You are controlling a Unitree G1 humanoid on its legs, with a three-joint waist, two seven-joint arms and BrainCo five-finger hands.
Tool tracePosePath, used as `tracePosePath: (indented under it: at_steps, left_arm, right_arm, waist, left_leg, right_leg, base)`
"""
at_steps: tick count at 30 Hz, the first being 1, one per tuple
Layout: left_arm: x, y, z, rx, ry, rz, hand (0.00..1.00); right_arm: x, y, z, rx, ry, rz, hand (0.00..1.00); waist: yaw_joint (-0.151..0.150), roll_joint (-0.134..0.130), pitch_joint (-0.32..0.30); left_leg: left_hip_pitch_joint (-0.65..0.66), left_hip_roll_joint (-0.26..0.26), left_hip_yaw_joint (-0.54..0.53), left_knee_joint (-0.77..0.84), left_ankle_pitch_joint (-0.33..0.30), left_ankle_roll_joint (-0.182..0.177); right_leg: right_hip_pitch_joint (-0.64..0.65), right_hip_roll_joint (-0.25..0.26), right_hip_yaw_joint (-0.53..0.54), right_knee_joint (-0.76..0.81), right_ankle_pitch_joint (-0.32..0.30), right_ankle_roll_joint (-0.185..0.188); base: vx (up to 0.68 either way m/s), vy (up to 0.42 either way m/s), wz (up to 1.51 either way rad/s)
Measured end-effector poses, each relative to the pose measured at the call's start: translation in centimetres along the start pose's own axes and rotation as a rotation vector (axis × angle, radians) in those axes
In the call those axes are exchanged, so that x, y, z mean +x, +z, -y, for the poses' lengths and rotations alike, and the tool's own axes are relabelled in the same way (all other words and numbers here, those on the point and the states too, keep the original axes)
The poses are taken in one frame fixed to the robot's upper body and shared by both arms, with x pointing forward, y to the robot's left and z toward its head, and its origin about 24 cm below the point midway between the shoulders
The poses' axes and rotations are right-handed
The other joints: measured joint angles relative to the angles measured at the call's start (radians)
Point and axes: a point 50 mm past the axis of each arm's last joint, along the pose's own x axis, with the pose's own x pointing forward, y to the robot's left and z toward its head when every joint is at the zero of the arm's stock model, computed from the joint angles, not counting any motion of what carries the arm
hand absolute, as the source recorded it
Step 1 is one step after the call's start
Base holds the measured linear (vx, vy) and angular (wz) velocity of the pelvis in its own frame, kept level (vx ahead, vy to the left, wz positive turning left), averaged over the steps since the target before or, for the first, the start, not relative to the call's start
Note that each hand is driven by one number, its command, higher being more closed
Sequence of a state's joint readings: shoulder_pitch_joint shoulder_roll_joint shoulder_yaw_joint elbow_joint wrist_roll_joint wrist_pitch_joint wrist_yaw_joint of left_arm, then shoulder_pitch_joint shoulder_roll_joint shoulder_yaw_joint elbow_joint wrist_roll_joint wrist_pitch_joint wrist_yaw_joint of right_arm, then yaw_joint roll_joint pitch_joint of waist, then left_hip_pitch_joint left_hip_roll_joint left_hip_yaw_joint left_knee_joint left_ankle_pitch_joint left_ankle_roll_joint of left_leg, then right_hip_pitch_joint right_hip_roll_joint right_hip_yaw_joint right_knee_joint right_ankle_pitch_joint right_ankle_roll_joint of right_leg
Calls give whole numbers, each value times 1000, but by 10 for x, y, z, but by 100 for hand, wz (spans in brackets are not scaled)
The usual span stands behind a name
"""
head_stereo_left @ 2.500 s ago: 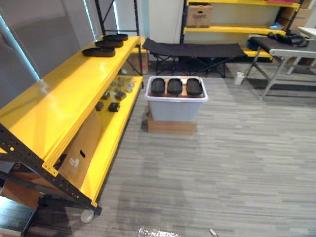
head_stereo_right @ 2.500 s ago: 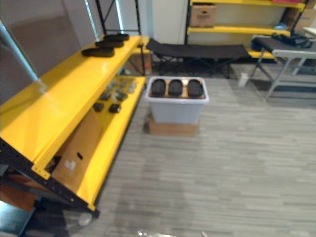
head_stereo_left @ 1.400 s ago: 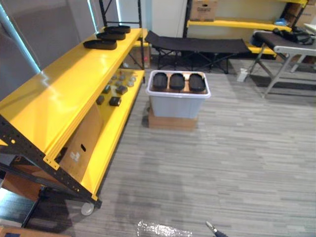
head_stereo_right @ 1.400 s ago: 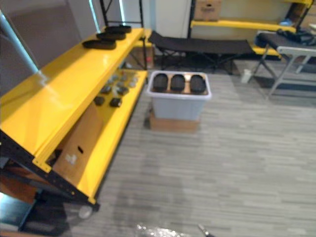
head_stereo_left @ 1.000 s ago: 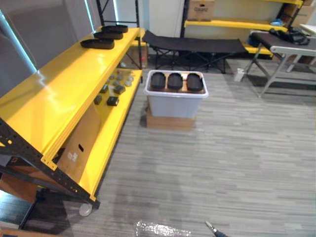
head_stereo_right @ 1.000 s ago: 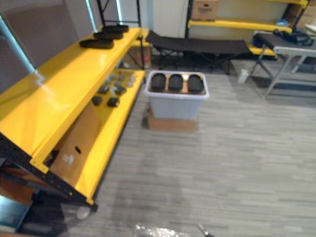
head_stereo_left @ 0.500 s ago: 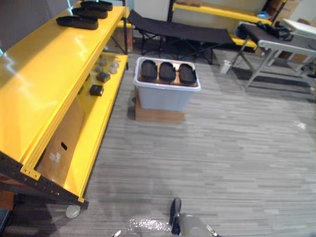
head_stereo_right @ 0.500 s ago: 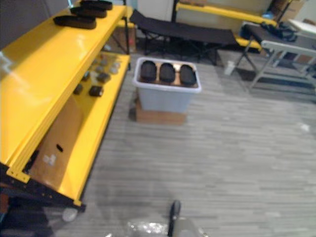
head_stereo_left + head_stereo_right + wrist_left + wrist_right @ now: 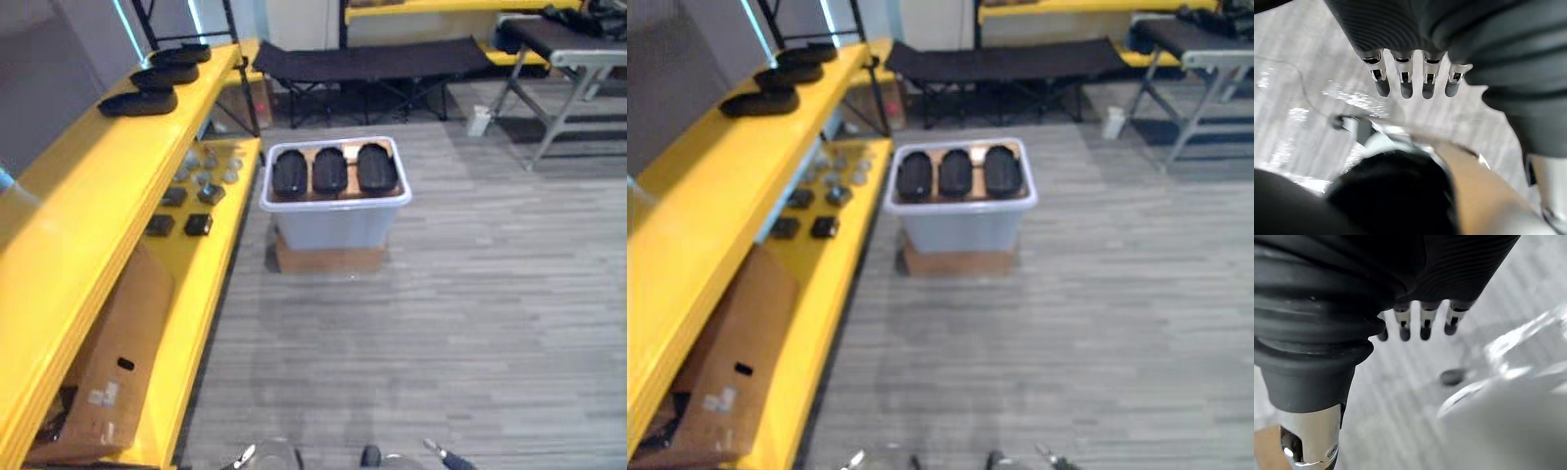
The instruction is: Walk over and take plastic housings, then place them on the shelf
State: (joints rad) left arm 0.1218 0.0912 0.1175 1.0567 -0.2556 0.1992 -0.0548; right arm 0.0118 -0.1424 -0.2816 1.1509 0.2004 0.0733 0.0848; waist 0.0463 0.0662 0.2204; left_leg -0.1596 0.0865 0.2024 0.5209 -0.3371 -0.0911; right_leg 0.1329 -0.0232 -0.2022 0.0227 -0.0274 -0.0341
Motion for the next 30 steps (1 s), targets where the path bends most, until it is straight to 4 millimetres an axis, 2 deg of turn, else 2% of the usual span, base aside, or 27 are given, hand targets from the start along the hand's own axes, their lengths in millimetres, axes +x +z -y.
tracePosePath:
  at_steps: [1, 2, 3, 5, 6, 8, 9, 10, 11, 12, 13, 14, 15, 16, 17, 18, 19, 20, 21, 22, 23, 25, 27, 30]
  left_arm:
    - [-1, -2, -2, -5, 4, 8, 0]
    - [-1, -4, -4, -18, 9, 11, 0]
    - [-2, -12, -5, -35, 8, 0, 0]
    - [-2, -6, -9, -2, 21, 16, 0]
    - [-2, -1, -12, 7, 23, 33, 0]
    - [-3, 2, -15, 11, 30, 43, 0]
    - [-3, 2, -17, 13, 34, 44, 0]
    - [-3, 2, -17, 13, 33, 42, 0]
    - [-3, 1, -16, 13, 32, 40, 0]
    - [-3, 0, -18, 27, 38, 38, 0]
    - [-4, -1, -20, 52, 49, 34, 0]
    - [-4, -1, -21, 61, 51, 33, 0]
    - [-4, 4, -22, 67, 53, 48, 0]
    - [-4, 8, -20, 73, 51, 60, 0]
    - [-3, 17, -16, 102, 39, 86, 0]
    - [-2, 22, -12, 111, 31, 99, 0]
    - [-2, 23, -12, 111, 30, 100, 0]
    - [-2, 24, -12, 112, 31, 101, 0]
    - [-3, 24, -15, 114, 38, 98, 0]
    - [-3, 23, -19, 114, 47, 97, 0]
    - [-2, 23, -13, 102, 35, 88, 0]
    - [0, 18, 2, 94, -12, 78, 0]
    - [1, 21, 10, 95, -37, 73, 0]
    - [1, 20, 8, 96, -33, 60, 0]
  right_arm:
    - [0, 1, -3, -5, 10, 12, 0]
    - [0, 1, -5, -8, 14, 13, 0]
    - [1, 2, -11, -34, 33, 27, 0]
    - [1, 5, -16, -48, 49, 33, 0]
    - [2, 7, -19, -74, 57, 35, 0]
    - [2, 7, -23, -101, 68, 33, 0]
    - [2, 4, -24, -104, 68, 21, 0]
    - [2, 6, -25, -111, 72, 24, 0]
    - [2, 6, -26, -112, 73, 24, 0]
    - [2, 4, -31, -121, 80, 18, 0]
    - [2, 7, -31, -136, 66, 38, 0]
    - [2, 7, -29, -143, 60, 35, 0]
    - [3, 7, -28, -156, 54, 28, 0]
    - [3, 7, -28, -156, 54, 28, 0]
    - [3, 8, -31, -155, 59, 30, 0]
    - [3, 11, -34, -157, 64, 35, 0]
    - [3, 12, -35, -159, 66, 37, 0]
    - [3, 12, -34, -159, 65, 33, 0]
    - [3, 8, -33, -159, 62, 22, 0]
    - [3, 4, -31, -159, 58, 14, 0]
    - [2, 9, -22, -175, 34, 23, 0]
    - [2, 18, -9, -192, 0, 38, 0]
    - [3, 26, -10, -197, 0, 47, 0]
    - [4, 18, -22, -194, 35, 23, 0]
  waist:
    - [9, 0, 1]
    - [17, 0, 1]
    - [28, -4, 2]
    - [32, -20, 9]
    - [32, -40, 19]
    - [50, -62, 15]
    - [57, -73, 12]
    - [57, -70, 11]
    - [56, -67, 11]
    - [53, -69, 12]
    - [48, -74, 10]
    - [46, -71, 12]
    - [45, -73, 8]
    - [43, -72, 7]
    - [37, -69, 5]
    - [24, -64, 8]
    - [19, -63, 8]
    - [16, -65, 8]
    - [17, -84, 1]
    - [18, -103, -1]
    - [22, -63, -4]
    - [0, -14, -17]
    - [-4, 8, -19]
    - [-3, -13, -19]
  left_leg:
    - [-7, -14, -22, -146, 83, 11]
    - [2, -16, -29, -174, 138, 5]
    - [33, -33, -27, -215, 212, 21]
    - [37, -55, -20, -209, 199, 40]
    - [40, -72, -18, -194, 181, 70]
    - [55, -91, 1, -186, 154, 110]
    - [80, -110, 7, -191, 129, 141]
    - [127, -118, 17, -214, 117, 148]
    - [154, -120, 21, -231, 112, 145]
    - [217, -133, 17, -265, 103, 152]
    - [275, -139, 16, -289, 100, 159]
    - [305, -139, 16, -302, 98, 157]
    - [343, -127, 9, -326, 95, 152]
    - [352, -115, 0, -329, 91, 146]
    - [358, -86, -15, -323, 80, 127]
    - [358, -55, -34, -314, 68, 105]
    - [364, -43, -37, -315, 62, 95]
    - [386, -28, -43, -317, 45, 65]
    - [410, -37, -54, -319, 29, 39]
    - [430, -52, -58, -321, 14, 19]
    - [466, -24, -62, -315, -11, 9]
    - [458, 13, -86, -311, -1, 3]
    - [456, 28, -93, -314, 30, -7]
    - [435, 27, -107, -247, 82, -11]
  right_leg:
    - [18, -9, 15, -1, -20, 23]
    - [31, -12, 26, -5, -26, 26]
    - [67, -17, 47, -29, -32, 39]
    - [76, -39, 41, -20, -42, 56]
    - [79, -61, 37, -9, -60, 84]
    - [76, -82, 38, 26, -81, 108]
    - [59, -106, 37, 108, -119, 137]
    - [2, -134, 35, 279, -158, 163]
    - [-37, -152, 23, 393, -168, 174]
    - [-114, -209, -35, 614, -178, 182]
    - [-148, -257, -116, 733, -208, 142]
    - [-158, -270, -159, 749, -225, 125]
    - [-177, -266, -229, 722, -254, 105]
    - [-186, -252, -254, 680, -258, 96]
    - [-223, -203, -266, 560, -253, 89]
    - [-250, -149, -260, 407, -209, 84]
    - [-257, -127, -259, 324, -163, 76]
    - [-262, -95, -253, 162, -41, 65]
    - [-263, -94, -232, 57, 93, 67]
    - [-263, -110, -219, 37, 193, 45]
    - [-263, -93, -212, 98, 229, 7]
    - [-248, -58, -214, 80, 187, 7]
    - [-249, -41, -216, 81, 164, 0]
    - [-233, -42, -212, 85, 131, 2]
  base:
    - [-281, 100, -39]
    - [24, 192, -50]
    - [240, 220, -40]
    - [289, 203, -6]
    - [335, 186, 9]
    - [348, 176, -9]
    - [365, 154, -18]
    - [371, 145, -16]
    - [396, 140, -10]
    - [341, 80, 3]
    - [287, 45, 8]
    - [122, -43, 13]
    - [21, -54, 14]
    - [-38, -55, 35]
    - [-5, -63, 48]
    - [83, -79, 44]
    - [259, -144, 29]
    - [291, -189, 17]
    - [243, -204, 18]
    - [243, -223, 7]
    - [303, -199, 21]
    - [311, -174, 17]
    - [196, -122, -4]
    - [147, -134, -2]
